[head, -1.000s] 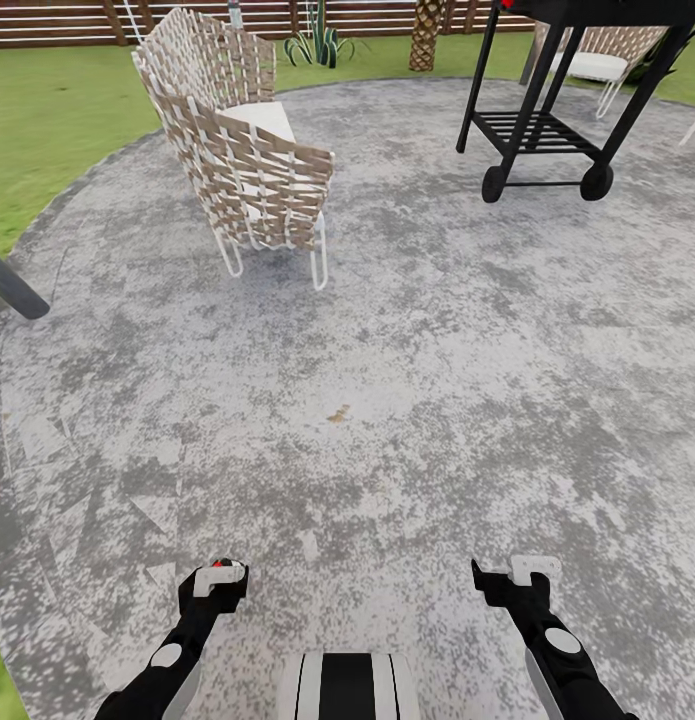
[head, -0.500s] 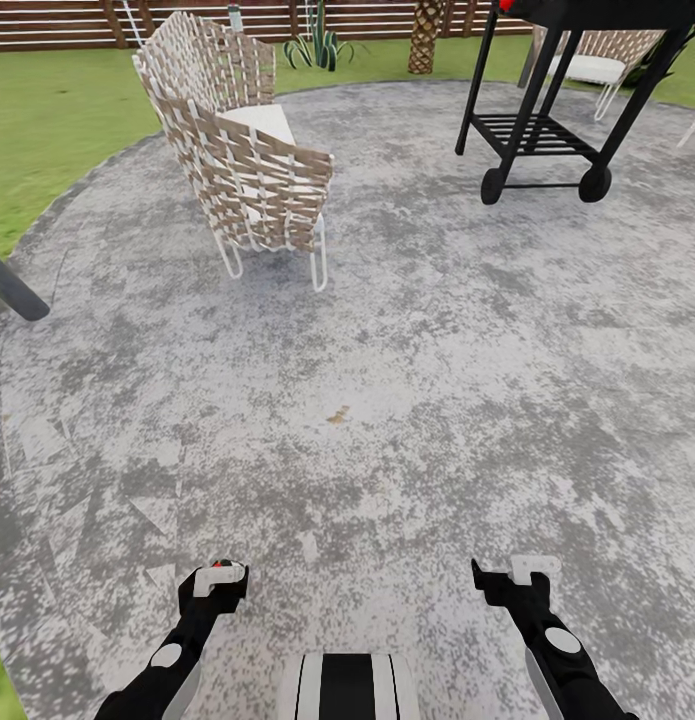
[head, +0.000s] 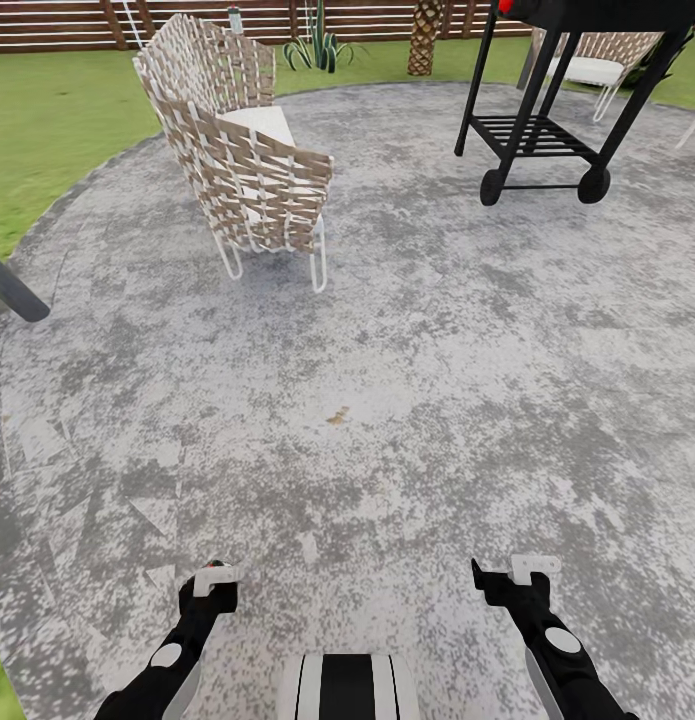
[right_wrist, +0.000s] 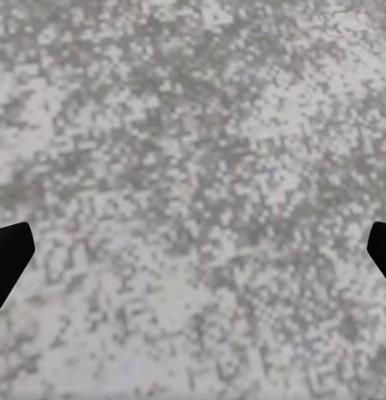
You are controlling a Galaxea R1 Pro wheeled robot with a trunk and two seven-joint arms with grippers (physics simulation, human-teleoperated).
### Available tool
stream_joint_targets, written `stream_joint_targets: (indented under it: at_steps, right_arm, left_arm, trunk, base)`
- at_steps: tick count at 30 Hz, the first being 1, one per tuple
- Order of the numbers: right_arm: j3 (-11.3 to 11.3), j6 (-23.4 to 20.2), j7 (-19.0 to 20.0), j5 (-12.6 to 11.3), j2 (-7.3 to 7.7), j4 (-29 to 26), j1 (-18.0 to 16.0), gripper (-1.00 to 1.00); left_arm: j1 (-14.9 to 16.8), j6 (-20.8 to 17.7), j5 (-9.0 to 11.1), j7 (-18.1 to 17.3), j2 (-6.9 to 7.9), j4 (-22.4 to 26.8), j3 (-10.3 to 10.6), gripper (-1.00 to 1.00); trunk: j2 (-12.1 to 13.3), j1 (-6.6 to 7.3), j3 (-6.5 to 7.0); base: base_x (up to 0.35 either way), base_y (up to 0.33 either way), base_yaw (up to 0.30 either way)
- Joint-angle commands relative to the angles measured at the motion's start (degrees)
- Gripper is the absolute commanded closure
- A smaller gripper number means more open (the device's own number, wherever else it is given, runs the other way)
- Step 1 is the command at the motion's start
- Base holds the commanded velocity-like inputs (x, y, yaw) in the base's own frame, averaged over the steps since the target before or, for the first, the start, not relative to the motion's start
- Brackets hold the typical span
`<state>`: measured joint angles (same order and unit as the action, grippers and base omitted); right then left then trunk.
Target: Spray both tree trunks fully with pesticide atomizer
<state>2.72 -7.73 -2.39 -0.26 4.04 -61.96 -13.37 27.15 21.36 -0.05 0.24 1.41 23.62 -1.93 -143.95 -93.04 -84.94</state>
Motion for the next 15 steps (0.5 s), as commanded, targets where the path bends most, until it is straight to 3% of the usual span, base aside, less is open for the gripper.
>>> stream_joint_targets:
  at_steps: [1,15]
  right_arm:
    - [0.0,0.0,0.0,0.0,0.0,0.0,0.0,-1.0]
    - [0.0,0.0,0.0,0.0,0.0,0.0,0.0,-1.0]
  left_arm:
    - [0.0,0.0,0.0,0.0,0.0,0.0,0.0,1.0]
    - [0.0,0.0,0.0,-0.4,0.0,0.1,0.4,1.0]
  trunk:
    - [0.0,0.0,0.0]
    - [0.0,0.0,0.0]
  base:
    - [0.0,0.0,0.0]
    - [0.0,0.0,0.0]
